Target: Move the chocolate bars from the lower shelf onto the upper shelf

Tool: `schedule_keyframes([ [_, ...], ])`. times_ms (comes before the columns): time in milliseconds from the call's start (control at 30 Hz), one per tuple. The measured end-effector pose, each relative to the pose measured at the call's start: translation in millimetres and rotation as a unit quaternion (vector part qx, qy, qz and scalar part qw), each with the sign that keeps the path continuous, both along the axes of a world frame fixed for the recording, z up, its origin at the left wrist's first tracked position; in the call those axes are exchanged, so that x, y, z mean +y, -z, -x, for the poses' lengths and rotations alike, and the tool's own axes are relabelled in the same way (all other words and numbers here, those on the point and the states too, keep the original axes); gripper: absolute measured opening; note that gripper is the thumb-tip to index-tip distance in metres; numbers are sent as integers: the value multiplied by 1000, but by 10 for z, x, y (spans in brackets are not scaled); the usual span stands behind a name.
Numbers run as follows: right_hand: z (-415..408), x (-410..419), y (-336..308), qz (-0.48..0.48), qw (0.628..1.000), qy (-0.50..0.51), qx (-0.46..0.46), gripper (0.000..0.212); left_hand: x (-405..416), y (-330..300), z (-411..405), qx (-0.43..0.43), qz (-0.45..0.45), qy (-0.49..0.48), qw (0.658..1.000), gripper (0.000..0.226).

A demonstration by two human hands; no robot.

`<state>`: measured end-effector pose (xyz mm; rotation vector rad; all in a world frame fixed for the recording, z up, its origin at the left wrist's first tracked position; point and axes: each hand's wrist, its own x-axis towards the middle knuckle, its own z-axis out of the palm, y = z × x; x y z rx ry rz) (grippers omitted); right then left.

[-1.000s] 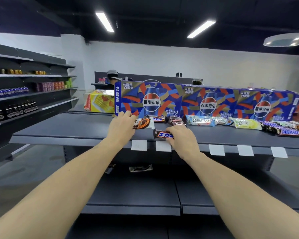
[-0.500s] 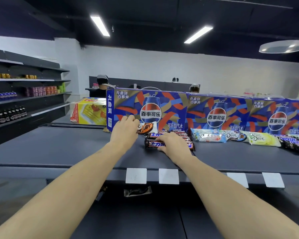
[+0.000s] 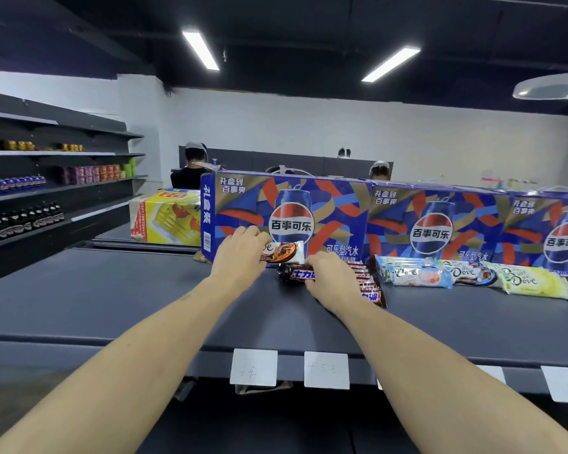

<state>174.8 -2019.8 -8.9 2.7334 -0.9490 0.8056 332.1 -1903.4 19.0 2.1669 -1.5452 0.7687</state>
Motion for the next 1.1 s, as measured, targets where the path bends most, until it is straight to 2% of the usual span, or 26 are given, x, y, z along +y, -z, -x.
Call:
schedule_keyframes([
  [433,114,-47,-17,12,1000,5,2,42,-82,-2,18,24,29,21,999,44],
  [667,415,2,-80,40,998,35,-31,34,-183,-79,221,19,32,46,998,46],
  [900,1105,-66,-46,30,993,103,-52,26,-464,-82,912,23,17,105,994,43],
  [1100,1912,-123,112,13,986,162,-46,29,-657,-28,1639,-5,-5,131,991,44],
])
